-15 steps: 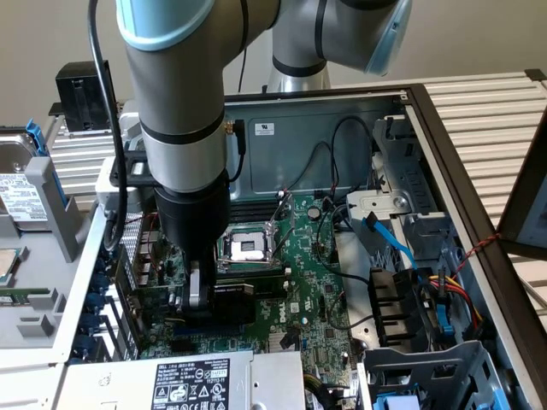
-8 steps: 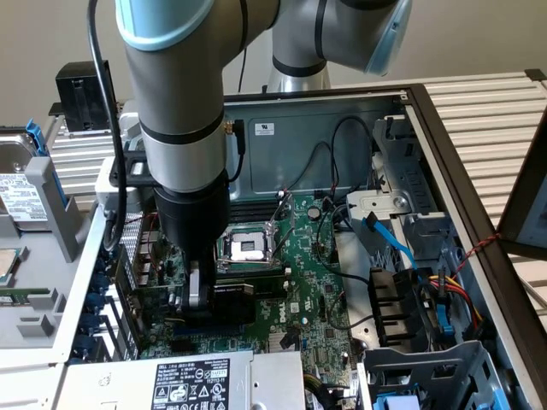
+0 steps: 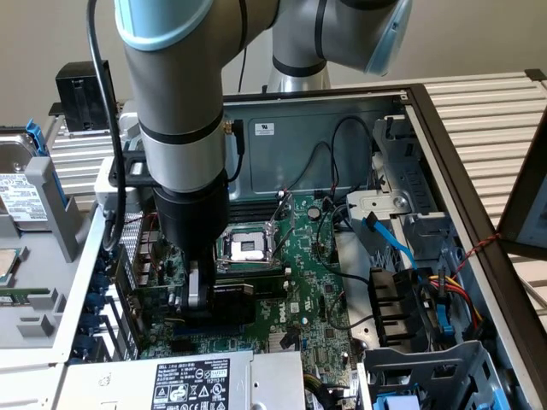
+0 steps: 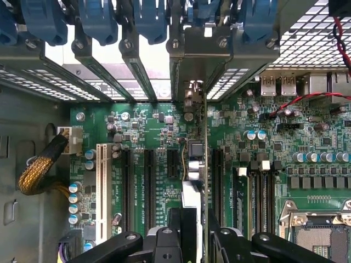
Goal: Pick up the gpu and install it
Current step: 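Insert the gpu into the slot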
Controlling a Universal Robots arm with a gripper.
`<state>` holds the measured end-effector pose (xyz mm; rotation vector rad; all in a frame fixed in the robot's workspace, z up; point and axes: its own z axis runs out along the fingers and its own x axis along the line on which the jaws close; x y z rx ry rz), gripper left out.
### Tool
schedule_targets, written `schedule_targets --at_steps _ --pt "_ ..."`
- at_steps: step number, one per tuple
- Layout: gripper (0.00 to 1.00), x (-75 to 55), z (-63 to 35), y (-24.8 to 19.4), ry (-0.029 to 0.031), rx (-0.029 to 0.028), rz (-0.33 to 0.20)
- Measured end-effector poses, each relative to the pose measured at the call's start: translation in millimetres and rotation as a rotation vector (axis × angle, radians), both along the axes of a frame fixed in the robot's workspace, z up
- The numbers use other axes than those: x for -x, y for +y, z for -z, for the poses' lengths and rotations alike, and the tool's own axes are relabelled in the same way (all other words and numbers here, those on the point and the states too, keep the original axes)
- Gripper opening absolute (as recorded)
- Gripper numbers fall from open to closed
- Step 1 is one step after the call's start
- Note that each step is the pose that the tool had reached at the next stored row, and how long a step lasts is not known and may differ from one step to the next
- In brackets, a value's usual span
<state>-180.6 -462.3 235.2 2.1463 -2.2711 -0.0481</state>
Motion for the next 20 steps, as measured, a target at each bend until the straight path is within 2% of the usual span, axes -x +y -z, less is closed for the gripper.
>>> schedule_targets --at_steps 20 --pt "0.28 1.5 1.7 -0.8 0.0001 0.0002 -0.002"
